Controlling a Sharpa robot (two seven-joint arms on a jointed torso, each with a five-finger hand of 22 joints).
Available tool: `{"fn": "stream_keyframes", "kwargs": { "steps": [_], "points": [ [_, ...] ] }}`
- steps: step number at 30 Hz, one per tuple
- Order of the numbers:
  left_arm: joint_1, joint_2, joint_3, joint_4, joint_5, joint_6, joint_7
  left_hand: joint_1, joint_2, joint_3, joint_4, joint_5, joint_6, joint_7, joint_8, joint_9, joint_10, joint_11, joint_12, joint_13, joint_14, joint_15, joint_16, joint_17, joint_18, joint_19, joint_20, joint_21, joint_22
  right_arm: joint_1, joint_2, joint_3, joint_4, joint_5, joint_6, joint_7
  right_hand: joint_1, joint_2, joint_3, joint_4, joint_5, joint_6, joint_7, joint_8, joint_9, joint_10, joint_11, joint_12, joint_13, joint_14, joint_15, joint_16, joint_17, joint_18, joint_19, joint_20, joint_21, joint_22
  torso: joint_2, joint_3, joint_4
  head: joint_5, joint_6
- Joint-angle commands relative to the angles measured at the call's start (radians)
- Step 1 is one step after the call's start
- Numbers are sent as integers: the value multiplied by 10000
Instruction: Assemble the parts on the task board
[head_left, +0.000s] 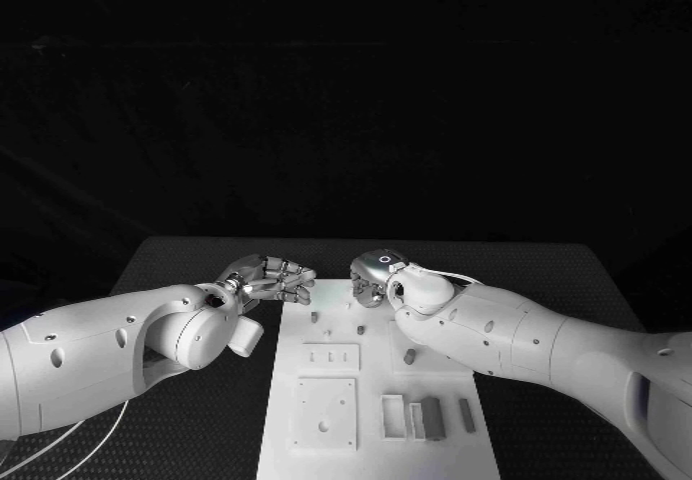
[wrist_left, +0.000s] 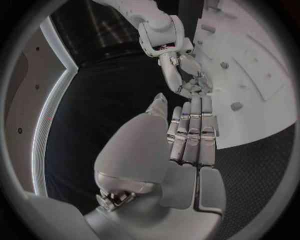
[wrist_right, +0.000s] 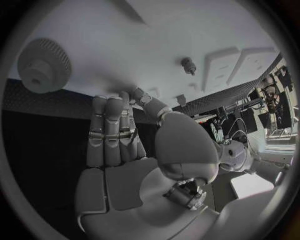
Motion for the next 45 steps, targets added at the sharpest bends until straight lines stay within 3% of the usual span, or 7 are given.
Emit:
{"fn": "stream_keyframes", "kwargs": {
  "steps": [1, 29, 45],
  "points": [
    [33, 12, 11, 14, 34, 147, 57, -51, -20, 22, -10, 34, 64, 18, -33, -9, 31, 31, -56, -14, 50, 7, -55, 15, 132, 71, -22, -69, -12, -3, 5, 3, 119, -8, -517, 181, -23, 77, 7, 65, 42, 96, -47, 15, 339, 91, -1, -58, 13, -17, -71, 61, 17, 124, 49, -13, 63, 227, 4, 0, -2, 6, -1],
    [43, 6, 12, 3, 34, 175, 18, -88, -45, 14, -6, 31, 59, 21, -51, -23, 27, 38, -80, -18, 51, 10, -84, 40, 125, 72, -21, -85, -14, 0, 20, 5, 118, 69, -477, 230, -40, -20, 0, 73, 41, 98, -45, -40, 364, 81, 5, -117, 57, -14, -68, 78, 25, 124, 36, -17, 115, 225, 12, -17, 5, 6, -4],
    [46, 45, 12, -56, 42, 185, 1, -106, -58, 13, -8, 31, 47, 36, -67, -33, 19, 43, -98, -22, 53, 10, -101, 56, 123, 75, -22, -94, -15, 0, 114, 3, 60, 450, -532, 513, -49, -311, 39, 79, 39, -638, 303, -670, 232, -649, 308, -711, 27, 35, 210, 276, 127, 124, 21, -23, 299, 227, 17, -22, -7, 21, -33]
  ]
}}
